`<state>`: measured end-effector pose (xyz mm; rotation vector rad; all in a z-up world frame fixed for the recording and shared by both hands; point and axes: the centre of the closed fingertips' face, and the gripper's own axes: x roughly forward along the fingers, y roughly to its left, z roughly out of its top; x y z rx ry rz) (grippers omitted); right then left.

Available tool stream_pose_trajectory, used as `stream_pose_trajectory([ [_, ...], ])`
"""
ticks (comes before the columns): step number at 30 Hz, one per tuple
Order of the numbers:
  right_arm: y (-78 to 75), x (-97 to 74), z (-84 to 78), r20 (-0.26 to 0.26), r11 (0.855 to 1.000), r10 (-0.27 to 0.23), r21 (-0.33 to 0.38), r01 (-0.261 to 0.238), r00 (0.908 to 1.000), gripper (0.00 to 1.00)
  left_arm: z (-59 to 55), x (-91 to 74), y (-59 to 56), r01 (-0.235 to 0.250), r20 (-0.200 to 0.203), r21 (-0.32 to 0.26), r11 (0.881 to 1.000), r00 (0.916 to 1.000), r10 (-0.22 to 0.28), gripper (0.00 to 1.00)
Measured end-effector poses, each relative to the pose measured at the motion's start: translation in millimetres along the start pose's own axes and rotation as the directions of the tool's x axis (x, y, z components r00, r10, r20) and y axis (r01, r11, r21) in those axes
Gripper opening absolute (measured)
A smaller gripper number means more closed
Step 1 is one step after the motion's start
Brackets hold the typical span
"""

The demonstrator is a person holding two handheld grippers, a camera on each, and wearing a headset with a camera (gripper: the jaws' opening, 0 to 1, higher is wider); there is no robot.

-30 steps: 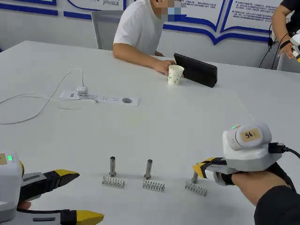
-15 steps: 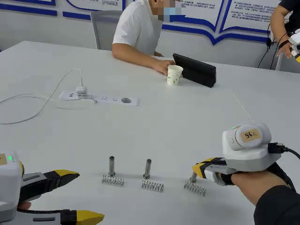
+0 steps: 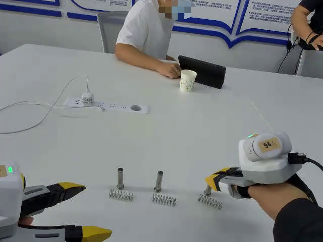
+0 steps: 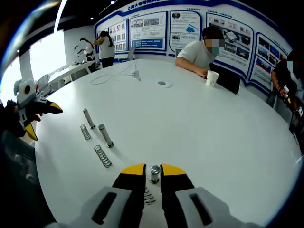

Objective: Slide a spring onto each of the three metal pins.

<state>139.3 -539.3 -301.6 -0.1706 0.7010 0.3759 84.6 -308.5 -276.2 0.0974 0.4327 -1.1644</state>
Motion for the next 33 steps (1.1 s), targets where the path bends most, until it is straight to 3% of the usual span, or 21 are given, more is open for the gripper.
stream_pose_trajectory([
  [21,-1.4,-9.3,0.3,0.025,1.000,0.003,-0.011,-0.003,0.9997,0.18,0.6,1.0,0.2,0.003,-0.004,0.006,1.000,1.0000,-0.003,0.70],
  [33,-6.0,-16.9,-12.9,0.015,1.000,0.009,-0.016,-0.009,0.9998,0.19,1.8,1.3,-0.7,0.005,-0.005,0.008,1.000,1.0000,-0.005,0.70],
])
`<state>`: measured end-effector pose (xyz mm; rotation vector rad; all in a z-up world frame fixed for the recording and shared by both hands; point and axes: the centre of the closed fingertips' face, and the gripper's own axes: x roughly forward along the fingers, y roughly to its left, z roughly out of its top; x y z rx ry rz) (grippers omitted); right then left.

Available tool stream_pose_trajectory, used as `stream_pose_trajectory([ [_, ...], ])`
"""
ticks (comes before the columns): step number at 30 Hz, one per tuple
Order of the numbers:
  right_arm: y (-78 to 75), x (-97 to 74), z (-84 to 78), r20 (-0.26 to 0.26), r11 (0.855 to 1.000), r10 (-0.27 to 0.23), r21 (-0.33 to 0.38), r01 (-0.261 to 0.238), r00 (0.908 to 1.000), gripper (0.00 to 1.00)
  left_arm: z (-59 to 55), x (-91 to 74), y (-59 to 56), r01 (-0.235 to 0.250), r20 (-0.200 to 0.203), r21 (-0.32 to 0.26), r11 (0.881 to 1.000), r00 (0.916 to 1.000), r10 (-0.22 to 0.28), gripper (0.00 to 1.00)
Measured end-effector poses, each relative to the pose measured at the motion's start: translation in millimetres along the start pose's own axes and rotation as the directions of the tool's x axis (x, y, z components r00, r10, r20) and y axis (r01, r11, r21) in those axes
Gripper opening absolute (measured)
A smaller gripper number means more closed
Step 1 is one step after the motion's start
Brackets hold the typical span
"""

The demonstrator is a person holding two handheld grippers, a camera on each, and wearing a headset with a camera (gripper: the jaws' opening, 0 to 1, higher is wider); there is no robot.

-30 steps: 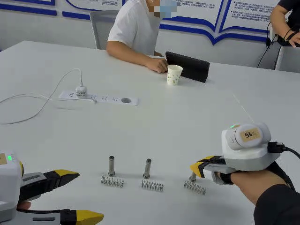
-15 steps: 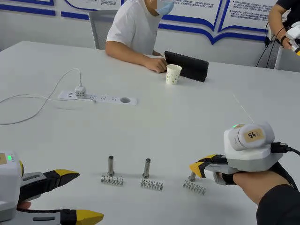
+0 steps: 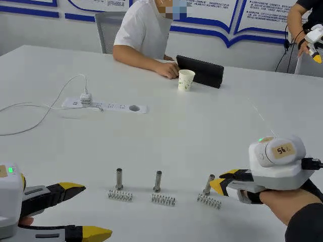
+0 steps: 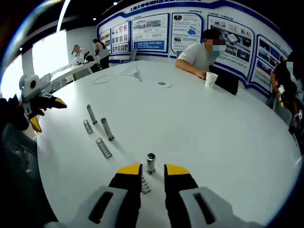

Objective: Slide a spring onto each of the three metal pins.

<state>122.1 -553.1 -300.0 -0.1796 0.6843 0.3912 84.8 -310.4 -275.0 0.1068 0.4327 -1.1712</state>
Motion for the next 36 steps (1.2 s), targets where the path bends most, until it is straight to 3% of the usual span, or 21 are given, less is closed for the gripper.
stream_pose_trajectory([
  [16,2.5,-1.5,-25.1,-0.046,0.997,0.064,-0.031,-0.065,0.9969,0.19,-2.3,1.3,-1.5,0.004,-0.008,-0.003,1.000,1.0000,-0.004,0.69],
  [36,17.4,10.7,-45.7,-0.132,0.975,0.167,-0.126,-0.183,0.9771,0.19,-5.4,0.9,-1.9,0.001,-0.015,-0.010,1.000,0.9999,-0.001,0.69],
])
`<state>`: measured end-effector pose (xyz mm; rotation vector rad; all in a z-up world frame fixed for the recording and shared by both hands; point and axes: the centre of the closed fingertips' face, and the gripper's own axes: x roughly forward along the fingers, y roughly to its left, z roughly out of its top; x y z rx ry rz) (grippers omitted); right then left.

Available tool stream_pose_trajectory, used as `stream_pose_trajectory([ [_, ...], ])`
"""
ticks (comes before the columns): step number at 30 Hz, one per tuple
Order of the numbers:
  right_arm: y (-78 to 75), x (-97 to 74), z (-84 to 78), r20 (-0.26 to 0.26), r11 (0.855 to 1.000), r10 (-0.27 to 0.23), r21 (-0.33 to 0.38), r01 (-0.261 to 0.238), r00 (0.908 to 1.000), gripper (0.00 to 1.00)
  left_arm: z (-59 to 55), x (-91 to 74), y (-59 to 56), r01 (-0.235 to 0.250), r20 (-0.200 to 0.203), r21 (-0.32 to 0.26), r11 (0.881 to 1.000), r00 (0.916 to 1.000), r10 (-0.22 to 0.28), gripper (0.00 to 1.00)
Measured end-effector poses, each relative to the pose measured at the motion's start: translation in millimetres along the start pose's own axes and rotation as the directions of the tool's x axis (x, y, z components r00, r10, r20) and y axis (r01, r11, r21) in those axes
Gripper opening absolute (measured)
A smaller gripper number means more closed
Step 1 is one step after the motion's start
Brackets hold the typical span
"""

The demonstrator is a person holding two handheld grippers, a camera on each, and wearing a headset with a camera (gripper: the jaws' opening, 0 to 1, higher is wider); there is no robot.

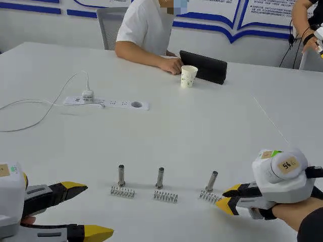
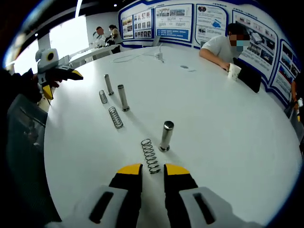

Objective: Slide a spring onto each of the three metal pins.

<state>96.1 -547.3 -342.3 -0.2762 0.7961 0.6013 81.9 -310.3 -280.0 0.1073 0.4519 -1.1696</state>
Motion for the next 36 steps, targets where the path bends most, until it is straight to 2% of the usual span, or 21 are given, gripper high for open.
stream_pose_trajectory([
  [20,2.3,6.3,-4.3,-0.068,0.996,0.057,-0.070,-0.062,0.9960,0.15,-1.4,2.0,-3.0,0.013,-0.007,0.000,1.000,0.9999,-0.013,0.68],
  [27,1.0,7.1,-7.6,-0.104,0.993,0.061,-0.097,-0.071,0.9927,0.14,-2.3,2.3,-4.7,0.019,-0.009,0.001,1.000,0.9998,-0.019,0.67],
  [36,3.7,7.4,-7.1,-0.124,0.991,0.074,-0.103,-0.087,0.9896,0.12,-2.4,4.4,-8.8,0.035,-0.015,0.007,0.999,0.9993,-0.035,0.66],
])
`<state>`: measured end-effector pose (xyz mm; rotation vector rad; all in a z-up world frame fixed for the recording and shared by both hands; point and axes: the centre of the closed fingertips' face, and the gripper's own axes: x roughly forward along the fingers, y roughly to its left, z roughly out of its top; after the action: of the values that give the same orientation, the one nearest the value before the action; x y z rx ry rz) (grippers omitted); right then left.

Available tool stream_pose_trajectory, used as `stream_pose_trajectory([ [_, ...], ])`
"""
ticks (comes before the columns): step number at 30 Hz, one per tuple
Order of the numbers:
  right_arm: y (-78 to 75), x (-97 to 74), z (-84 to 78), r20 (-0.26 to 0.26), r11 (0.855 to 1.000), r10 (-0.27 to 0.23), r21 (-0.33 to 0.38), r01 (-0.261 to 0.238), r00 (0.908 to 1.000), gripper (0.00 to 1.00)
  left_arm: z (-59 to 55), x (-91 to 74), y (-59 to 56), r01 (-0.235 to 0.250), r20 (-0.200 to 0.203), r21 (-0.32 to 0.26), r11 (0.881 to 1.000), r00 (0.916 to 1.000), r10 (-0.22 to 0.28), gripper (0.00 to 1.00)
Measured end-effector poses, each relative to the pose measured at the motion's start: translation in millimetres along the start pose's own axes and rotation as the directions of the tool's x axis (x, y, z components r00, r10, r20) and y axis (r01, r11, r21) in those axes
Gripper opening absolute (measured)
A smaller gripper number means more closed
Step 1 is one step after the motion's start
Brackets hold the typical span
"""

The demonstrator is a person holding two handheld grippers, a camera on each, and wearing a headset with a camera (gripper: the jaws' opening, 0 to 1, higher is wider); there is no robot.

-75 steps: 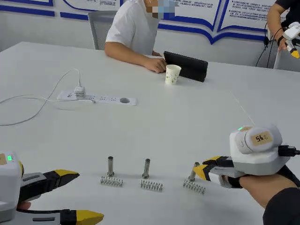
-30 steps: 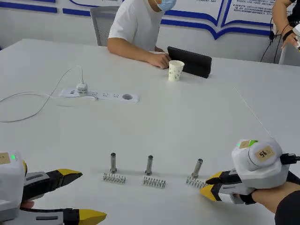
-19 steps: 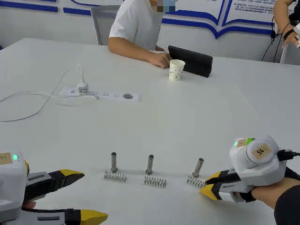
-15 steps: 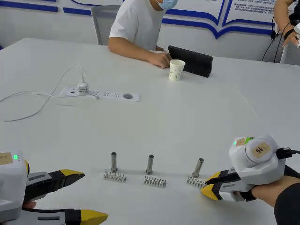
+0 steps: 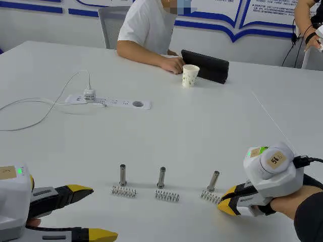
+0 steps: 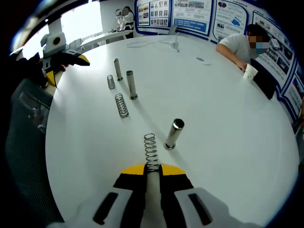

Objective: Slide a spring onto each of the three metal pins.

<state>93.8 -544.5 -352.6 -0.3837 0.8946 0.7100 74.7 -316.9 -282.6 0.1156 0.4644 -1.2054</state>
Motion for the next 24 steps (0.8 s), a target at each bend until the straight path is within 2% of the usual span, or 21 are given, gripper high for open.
stream_pose_trajectory([
  [11,11.4,-5.4,-1.4,-0.019,1.000,0.011,-0.015,-0.012,0.9998,0.11,1.3,7.0,-9.4,0.046,-0.023,0.032,0.998,0.9987,-0.045,0.64],
  [24,37.0,-12.4,14.7,-0.016,0.995,0.058,-0.081,-0.059,0.9982,0.11,8.1,26.0,-21.8,0.125,-0.061,0.100,0.987,0.9909,-0.119,0.61],
])
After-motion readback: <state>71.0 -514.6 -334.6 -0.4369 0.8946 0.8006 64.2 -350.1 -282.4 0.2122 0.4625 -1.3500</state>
